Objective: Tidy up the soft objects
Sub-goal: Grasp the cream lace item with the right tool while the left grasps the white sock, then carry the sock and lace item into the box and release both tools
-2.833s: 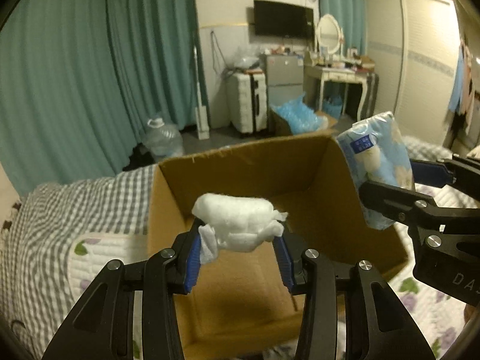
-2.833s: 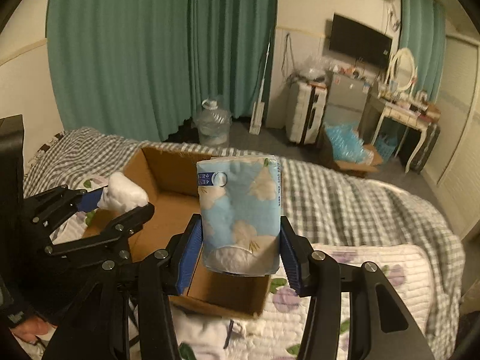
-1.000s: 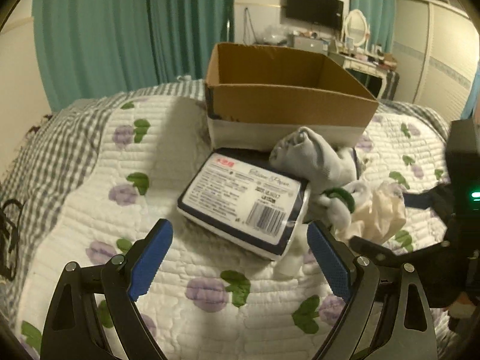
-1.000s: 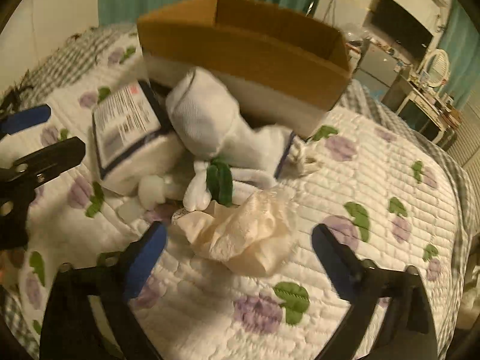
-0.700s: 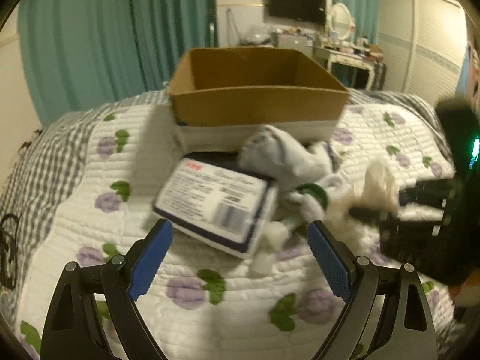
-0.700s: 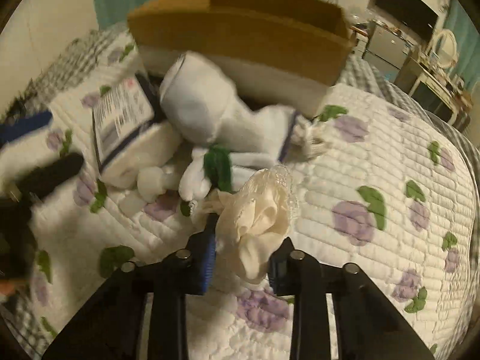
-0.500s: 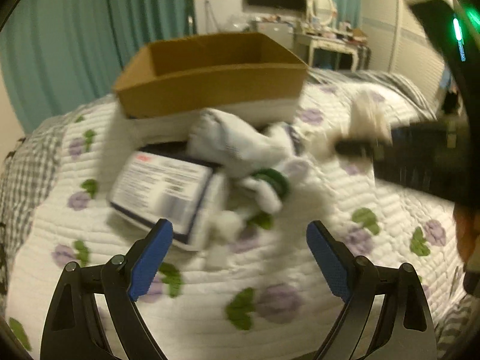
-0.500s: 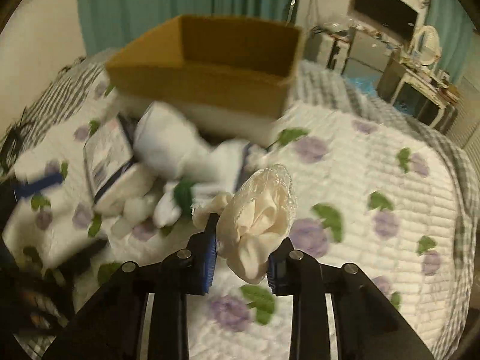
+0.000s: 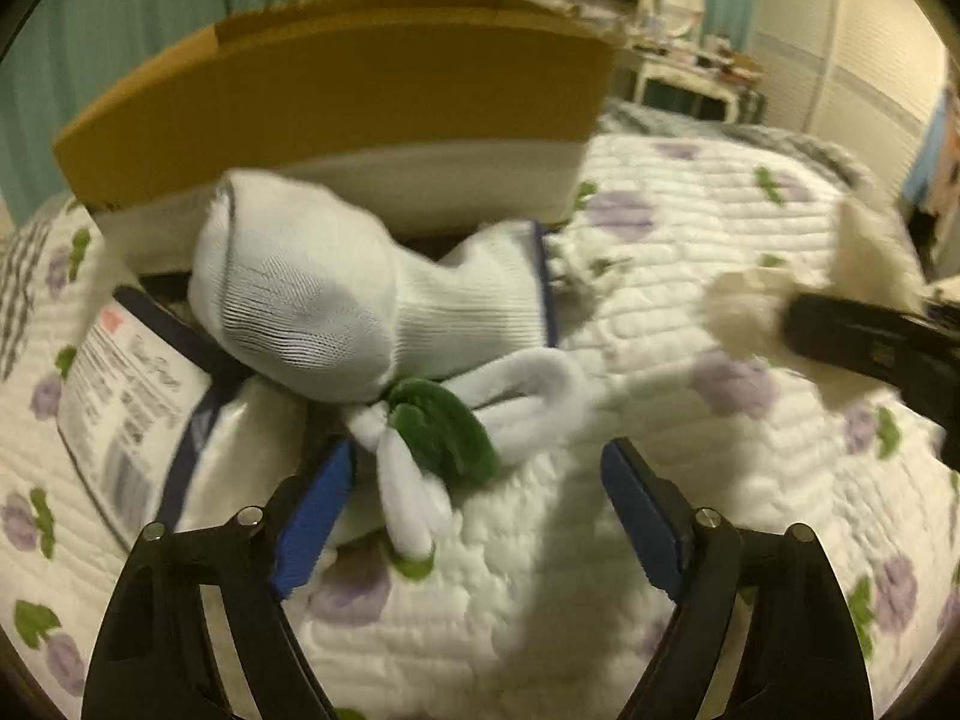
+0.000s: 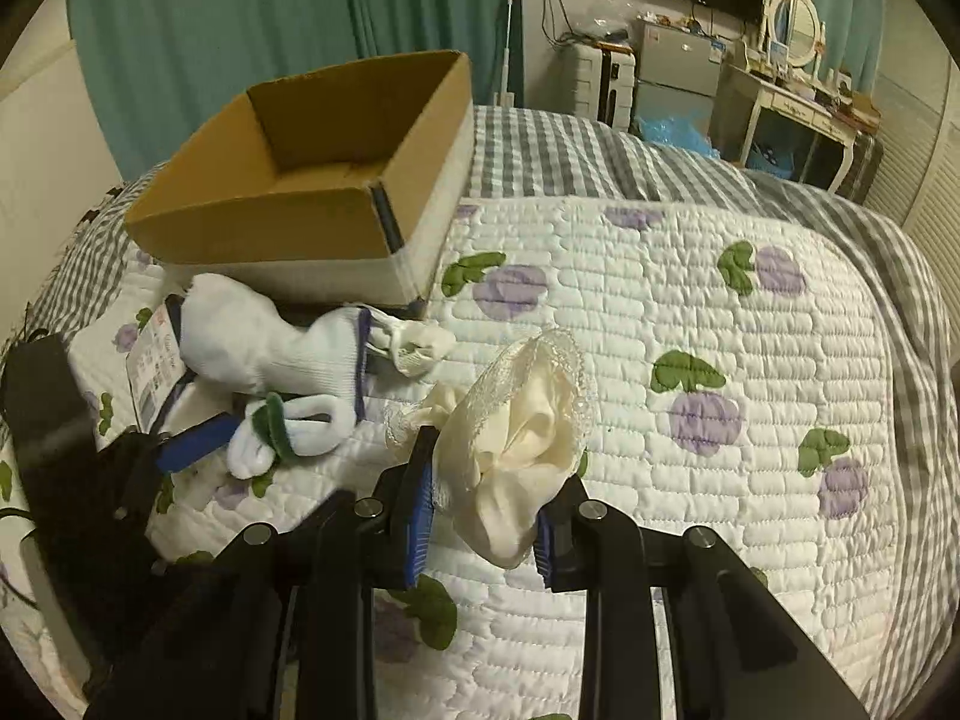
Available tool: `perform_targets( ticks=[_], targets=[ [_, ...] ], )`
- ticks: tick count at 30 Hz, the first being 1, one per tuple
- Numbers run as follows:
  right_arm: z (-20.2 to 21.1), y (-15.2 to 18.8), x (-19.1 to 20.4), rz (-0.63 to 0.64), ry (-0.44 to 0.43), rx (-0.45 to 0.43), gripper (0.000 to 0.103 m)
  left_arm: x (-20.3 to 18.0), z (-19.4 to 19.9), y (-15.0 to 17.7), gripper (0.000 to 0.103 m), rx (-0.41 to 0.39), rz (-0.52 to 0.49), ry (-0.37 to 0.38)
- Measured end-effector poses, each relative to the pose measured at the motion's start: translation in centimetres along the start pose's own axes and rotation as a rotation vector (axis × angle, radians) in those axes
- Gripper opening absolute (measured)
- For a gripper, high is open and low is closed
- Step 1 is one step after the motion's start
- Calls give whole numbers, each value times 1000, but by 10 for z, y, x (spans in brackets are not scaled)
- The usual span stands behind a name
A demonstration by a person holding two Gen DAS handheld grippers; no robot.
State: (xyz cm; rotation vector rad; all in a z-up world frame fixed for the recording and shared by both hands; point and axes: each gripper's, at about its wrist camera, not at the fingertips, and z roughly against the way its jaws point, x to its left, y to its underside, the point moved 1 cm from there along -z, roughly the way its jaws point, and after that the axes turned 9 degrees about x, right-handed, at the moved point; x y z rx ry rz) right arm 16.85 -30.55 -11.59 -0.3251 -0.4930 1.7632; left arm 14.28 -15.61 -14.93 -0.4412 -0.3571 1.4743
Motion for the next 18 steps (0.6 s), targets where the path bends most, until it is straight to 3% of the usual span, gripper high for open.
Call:
perform_targets(
  ticks=[5,11,18],
  targets=[
    [-5,1,0,2,-7,1,27,4,-4,-3,55,4,28,1],
    [-4,3,1,8,-2,-2,27,16,18,9,41,3,22,55],
    [21,14,6,9,-13,-46,27,25,77,21,39,-60,-10,80]
  ],
)
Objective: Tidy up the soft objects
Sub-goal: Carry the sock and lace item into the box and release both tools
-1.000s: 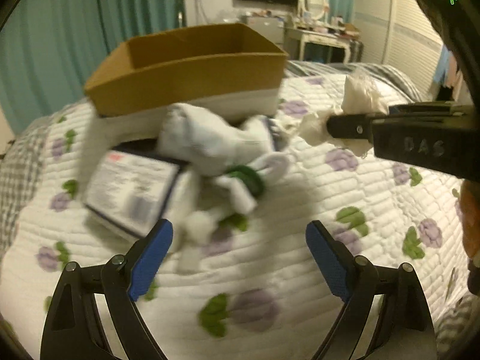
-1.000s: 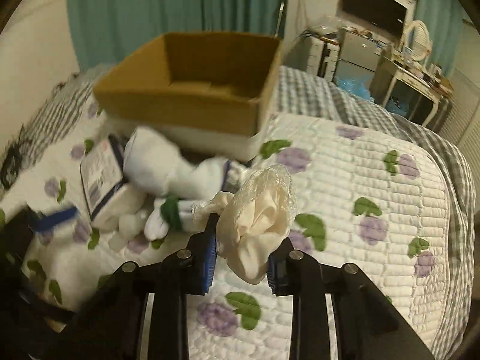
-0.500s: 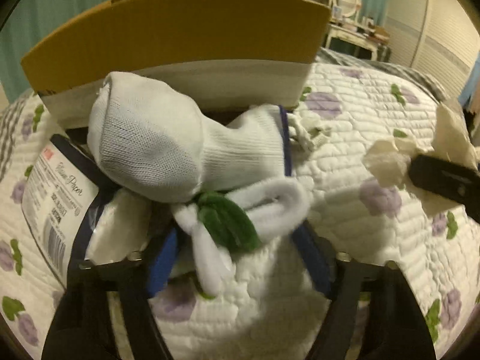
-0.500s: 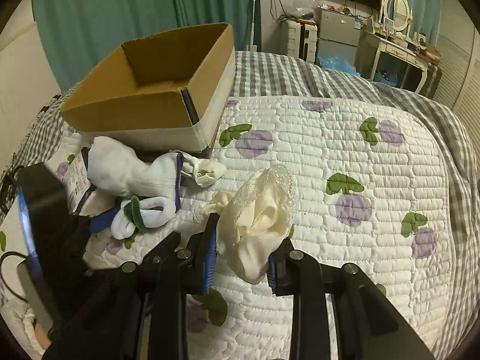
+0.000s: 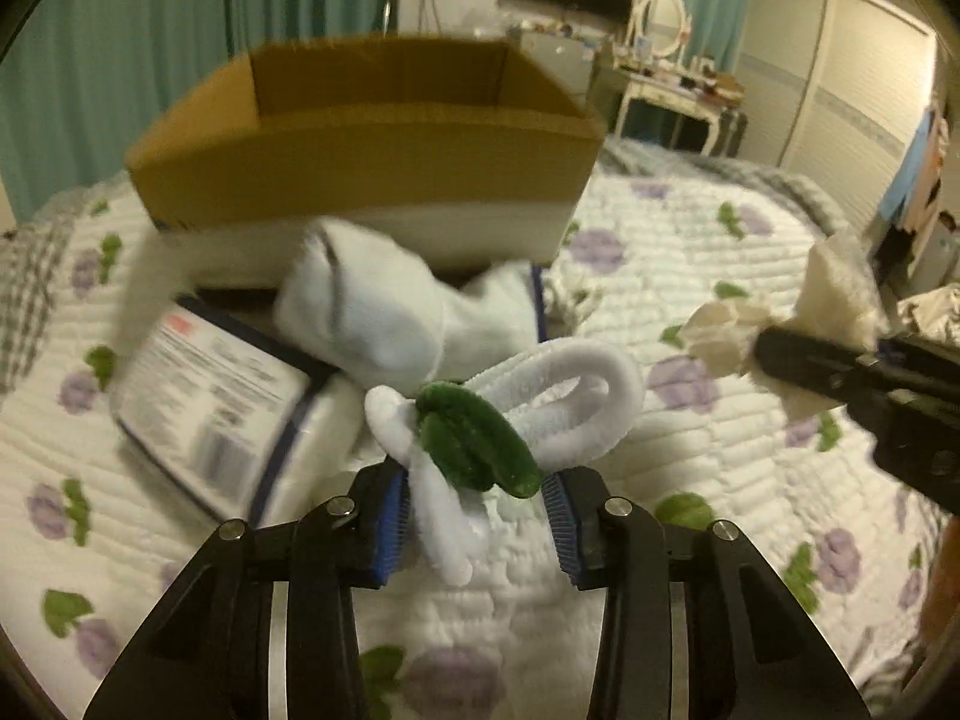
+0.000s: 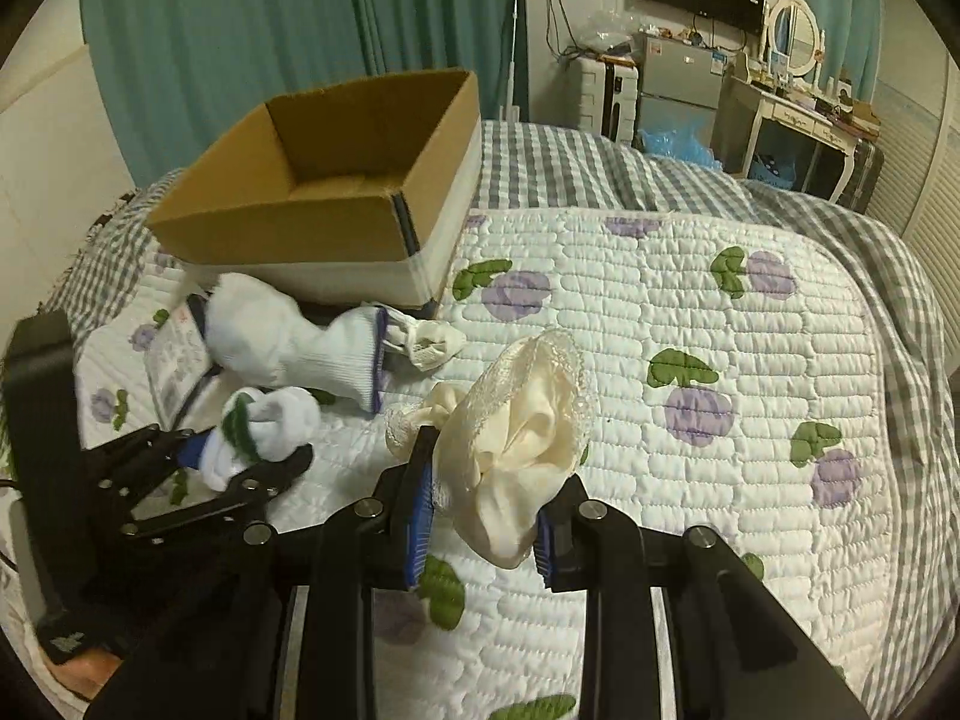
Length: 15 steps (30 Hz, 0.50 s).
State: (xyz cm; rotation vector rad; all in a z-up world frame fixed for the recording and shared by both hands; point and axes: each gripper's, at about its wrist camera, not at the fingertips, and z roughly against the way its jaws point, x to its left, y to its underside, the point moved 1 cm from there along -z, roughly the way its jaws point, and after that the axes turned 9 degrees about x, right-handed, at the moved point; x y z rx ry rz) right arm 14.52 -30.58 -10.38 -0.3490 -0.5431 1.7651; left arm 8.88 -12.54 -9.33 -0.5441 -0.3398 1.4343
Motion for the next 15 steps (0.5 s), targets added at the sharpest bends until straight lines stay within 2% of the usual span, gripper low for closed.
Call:
perform_targets(
  ticks=[3,8,15],
  targets=[
    [13,4,5,0,1,-15,27,1,36,1,39,-46,-23,26],
    [49,-2,21,28,1,-67,27,6,91,-18,39,-143,-53,11],
    [105,-41,45,79,27,-167,27,20,124,-68,40,-230,-90,-34]
  ],
)
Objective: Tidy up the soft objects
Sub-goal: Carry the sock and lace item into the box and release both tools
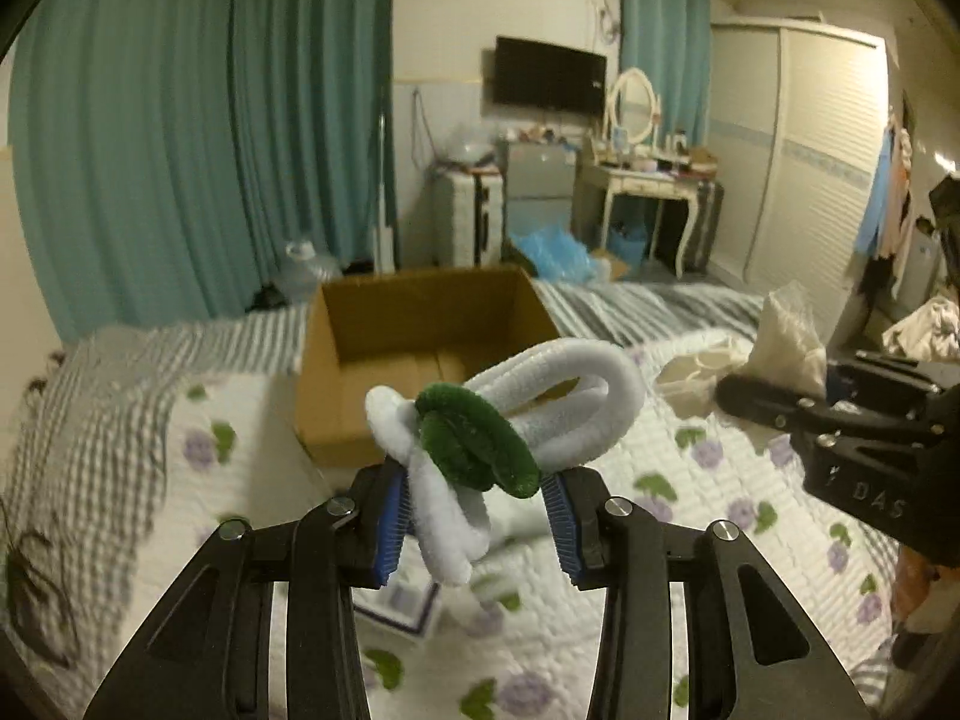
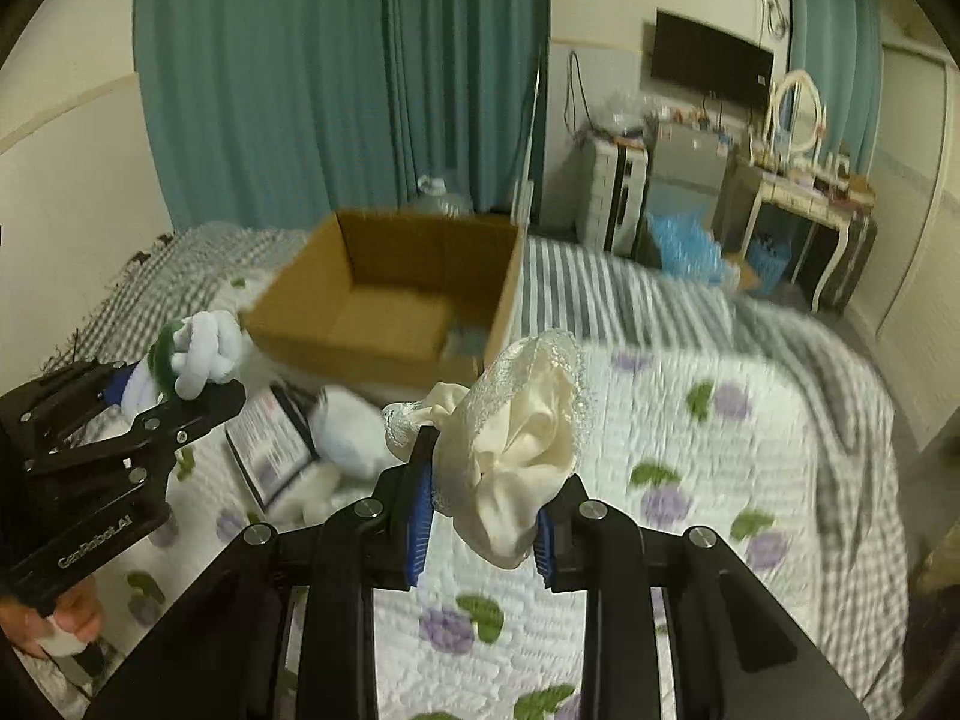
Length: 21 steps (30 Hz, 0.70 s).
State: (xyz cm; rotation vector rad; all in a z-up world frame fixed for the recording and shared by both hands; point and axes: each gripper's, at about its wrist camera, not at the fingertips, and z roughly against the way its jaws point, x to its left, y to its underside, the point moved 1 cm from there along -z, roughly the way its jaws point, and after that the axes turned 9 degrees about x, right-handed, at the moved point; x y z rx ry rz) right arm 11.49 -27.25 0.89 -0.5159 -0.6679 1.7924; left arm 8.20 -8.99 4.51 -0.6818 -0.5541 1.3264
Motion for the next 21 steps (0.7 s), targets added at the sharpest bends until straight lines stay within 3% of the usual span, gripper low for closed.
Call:
perform_targets(
  ticks=[5,9,15,19,20,21],
  targets=[
    [8,-43,14,28,-11,-49,27,15,-19,-30,40,-3,-23,-20],
    [-9,-74,24,33,-43,-56,27,22,-46,-46,40,10,-60,-49],
    [-76,-109,33,20,-68,-5,27,37,-100,-55,42,36,-61,-51],
    [-124,-114,32,12,-67,42,27,46,-139,-50,43,60,-76,-65],
    [-134,-112,30,6,-77,51,27,48,-146,-50,49,67,-80,-65],
    [-145,-112,29,1,-79,55,27,51,-155,-47,67,73,-75,-71]
  ],
)
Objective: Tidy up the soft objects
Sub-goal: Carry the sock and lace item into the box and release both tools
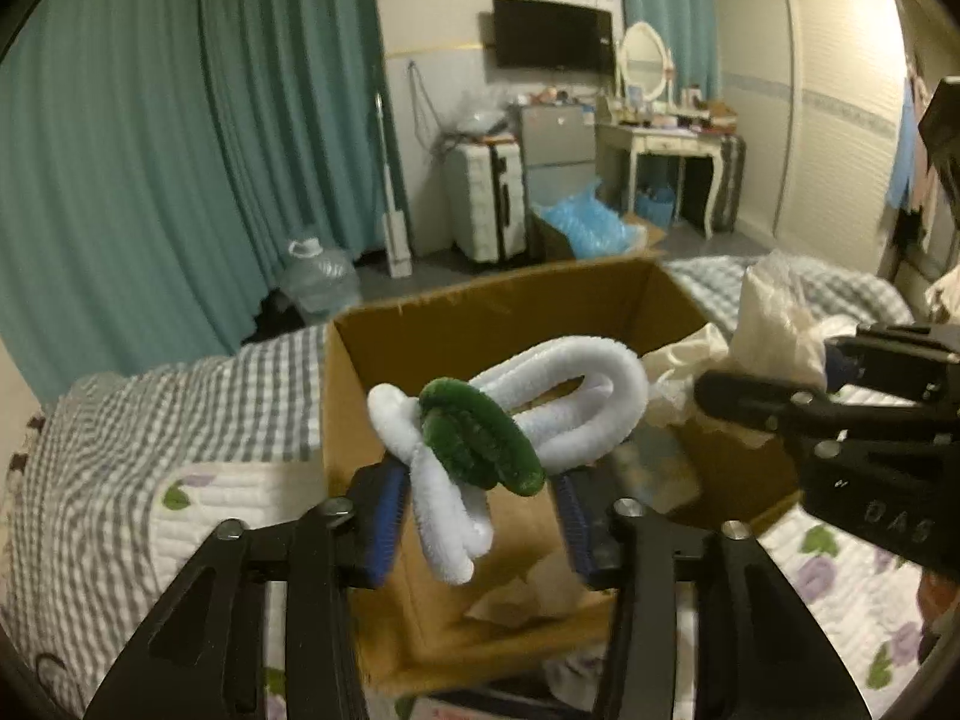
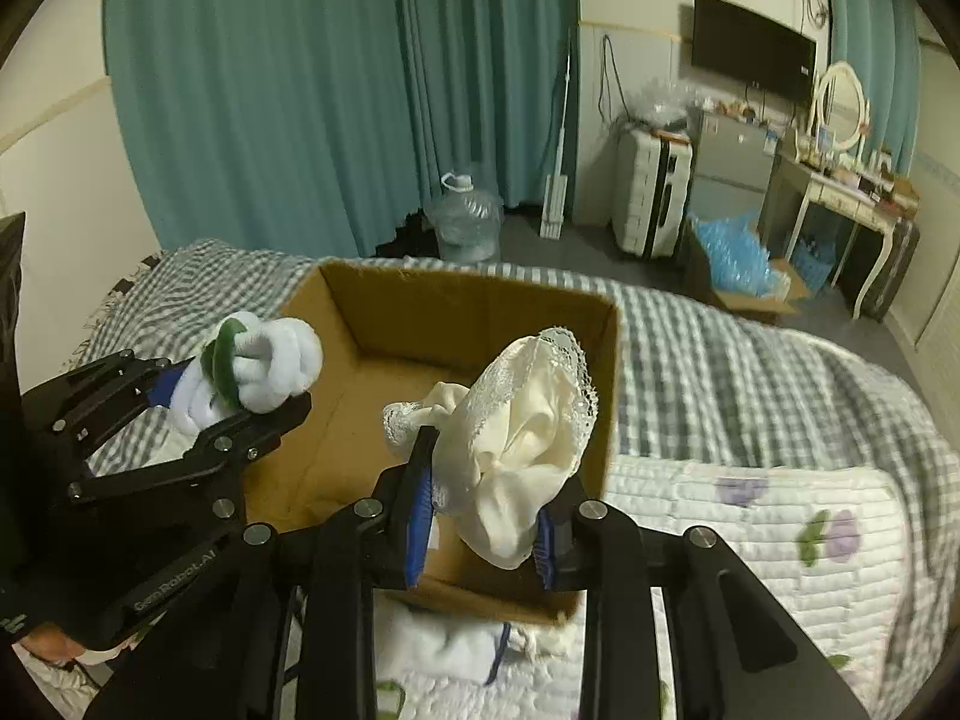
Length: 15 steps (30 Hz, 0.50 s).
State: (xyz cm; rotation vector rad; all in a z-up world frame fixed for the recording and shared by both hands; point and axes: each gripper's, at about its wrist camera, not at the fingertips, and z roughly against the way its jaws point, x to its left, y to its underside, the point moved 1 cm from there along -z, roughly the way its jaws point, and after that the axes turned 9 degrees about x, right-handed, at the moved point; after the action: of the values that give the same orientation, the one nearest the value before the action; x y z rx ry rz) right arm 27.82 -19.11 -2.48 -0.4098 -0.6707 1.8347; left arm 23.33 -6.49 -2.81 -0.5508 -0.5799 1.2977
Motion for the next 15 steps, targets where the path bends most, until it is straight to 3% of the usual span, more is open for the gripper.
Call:
perform_targets(
  ticks=[2,6,7,11,15],
  targets=[
    [-13,1,-4,3,-10,7,31,4,-6,2,82,-18,9,-4],
    [-25,0,-11,-12,-3,-14,70,5,-9,5,82,-42,12,-22],
    [-25,0,-12,-17,-5,-23,76,4,-9,3,82,-41,7,-28],
    [-14,-3,-17,-37,10,-61,83,3,9,1,83,-71,-13,-80],
    [19,-5,-14,-32,45,-113,85,5,55,-2,83,-138,5,-60]
  ],
)
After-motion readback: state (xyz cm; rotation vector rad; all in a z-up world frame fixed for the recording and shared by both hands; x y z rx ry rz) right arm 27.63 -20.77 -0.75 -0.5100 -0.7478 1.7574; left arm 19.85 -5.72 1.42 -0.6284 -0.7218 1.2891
